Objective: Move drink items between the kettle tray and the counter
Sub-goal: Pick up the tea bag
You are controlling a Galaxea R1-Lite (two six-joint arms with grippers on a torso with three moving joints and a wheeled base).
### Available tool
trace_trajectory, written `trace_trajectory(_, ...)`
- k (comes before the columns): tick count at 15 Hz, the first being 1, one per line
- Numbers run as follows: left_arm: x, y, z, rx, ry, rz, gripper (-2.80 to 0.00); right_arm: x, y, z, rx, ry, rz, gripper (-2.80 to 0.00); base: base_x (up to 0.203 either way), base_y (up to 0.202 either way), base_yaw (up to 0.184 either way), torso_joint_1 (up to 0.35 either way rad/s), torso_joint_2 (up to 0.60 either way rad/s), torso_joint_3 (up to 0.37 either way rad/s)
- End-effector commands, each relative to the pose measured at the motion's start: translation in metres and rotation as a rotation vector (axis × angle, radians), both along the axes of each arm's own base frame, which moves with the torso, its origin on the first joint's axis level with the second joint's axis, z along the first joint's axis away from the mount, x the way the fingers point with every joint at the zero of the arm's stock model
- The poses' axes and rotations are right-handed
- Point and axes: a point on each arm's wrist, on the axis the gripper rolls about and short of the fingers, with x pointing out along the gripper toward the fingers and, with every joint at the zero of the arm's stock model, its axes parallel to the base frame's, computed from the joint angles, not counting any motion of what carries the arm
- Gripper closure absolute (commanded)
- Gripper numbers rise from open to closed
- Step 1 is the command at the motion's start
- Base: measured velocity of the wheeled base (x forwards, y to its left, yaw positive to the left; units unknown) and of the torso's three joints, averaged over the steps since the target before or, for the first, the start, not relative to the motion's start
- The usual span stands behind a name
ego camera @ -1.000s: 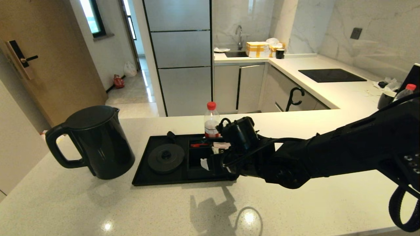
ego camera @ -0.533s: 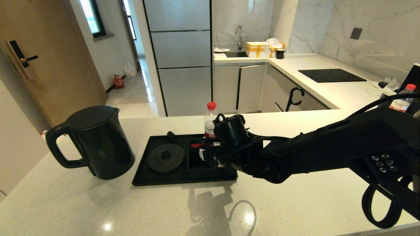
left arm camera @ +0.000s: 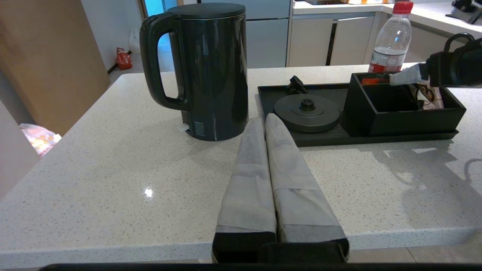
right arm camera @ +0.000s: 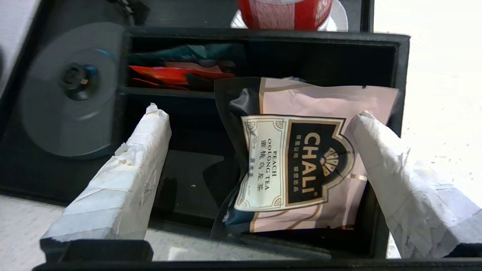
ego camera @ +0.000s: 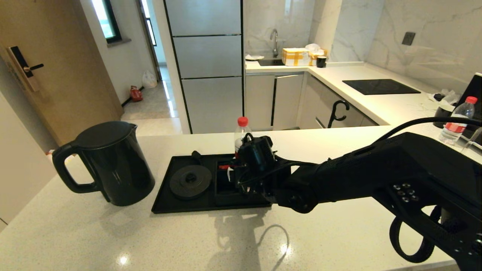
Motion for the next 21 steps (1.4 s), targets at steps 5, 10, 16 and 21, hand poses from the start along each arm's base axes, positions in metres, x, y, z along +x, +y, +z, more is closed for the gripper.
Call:
trace_trajectory(5,0.0033,0.0000,-0.0110,0.000,0.037,0.000,0.00,0.0021,0.0057,-0.0081,-0.007,0.000,-0.009,-2.80,0.000,0.000,0.000,0.000,0.00,0.000)
trace_trajectory(10,0.0034,0.0000,-0.0109,0.000,0.039,0.000,0.00,0.0044,0.0070,-0.0086,-0.007,-0.012,-0.034,-2.80,0.000,0.000,0.000,0.000,0.00,0.000)
trace_trajectory(16,0.0034,0.0000,-0.0109,0.000,0.039,0.000,0.00,0.0061,0.0085,-0.0067,0.020,-0.015,-0.051,-2.80,0.000,0.000,0.000,0.000,0.00,0.000)
trace_trajectory(21,0.0033,0.0000,-0.0110,0.000,0.037,0.000,0.00,0.0087,0.0101,-0.0125,0.016,-0.009,-0.053,0.00,0.000,0.000,0.000,0.000,0.00,0.000)
